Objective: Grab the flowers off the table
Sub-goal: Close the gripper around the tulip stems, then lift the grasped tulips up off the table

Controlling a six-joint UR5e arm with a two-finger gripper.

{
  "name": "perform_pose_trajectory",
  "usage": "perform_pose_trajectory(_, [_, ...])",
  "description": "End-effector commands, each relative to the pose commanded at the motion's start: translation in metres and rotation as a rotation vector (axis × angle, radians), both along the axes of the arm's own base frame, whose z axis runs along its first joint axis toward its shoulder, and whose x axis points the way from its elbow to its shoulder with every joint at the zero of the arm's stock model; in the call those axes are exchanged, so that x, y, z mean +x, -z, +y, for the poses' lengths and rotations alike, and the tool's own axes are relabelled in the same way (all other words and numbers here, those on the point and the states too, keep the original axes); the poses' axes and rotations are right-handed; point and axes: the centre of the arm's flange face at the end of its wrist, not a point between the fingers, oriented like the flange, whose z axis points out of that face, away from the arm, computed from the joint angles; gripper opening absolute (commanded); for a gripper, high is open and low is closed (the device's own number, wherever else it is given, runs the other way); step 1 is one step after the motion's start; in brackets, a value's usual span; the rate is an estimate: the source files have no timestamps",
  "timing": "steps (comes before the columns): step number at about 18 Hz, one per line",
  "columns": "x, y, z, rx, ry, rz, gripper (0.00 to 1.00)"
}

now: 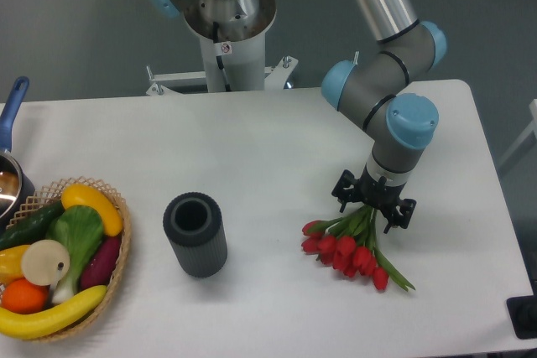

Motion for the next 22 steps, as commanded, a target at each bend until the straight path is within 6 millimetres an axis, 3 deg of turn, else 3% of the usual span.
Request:
perform_pose_trajectory(2, [0.001, 0.002, 0.0, -0.003, -0.002, -0.004, 1.0])
perform_pose_trajectory(6, [0.002, 0.004, -0.001, -0.005, -0.003, -0.008, 0.61])
perform_pose_trajectory(10, [0.002, 0.004, -0.001, -0.005, -0.005, -0.009, 0.5])
perform_pose_trajectory(15, [0.001, -0.009, 0.0, 0.003, -0.05, 0.003, 0.14])
perform_pose_trajectory(18, [0.0, -0.013, 0.0, 0.007, -0.072, 0.003, 0.14])
perform_pose_trajectory(22, [0.004, -0.071, -0.006, 0.049, -0.079, 0.078, 0.14])
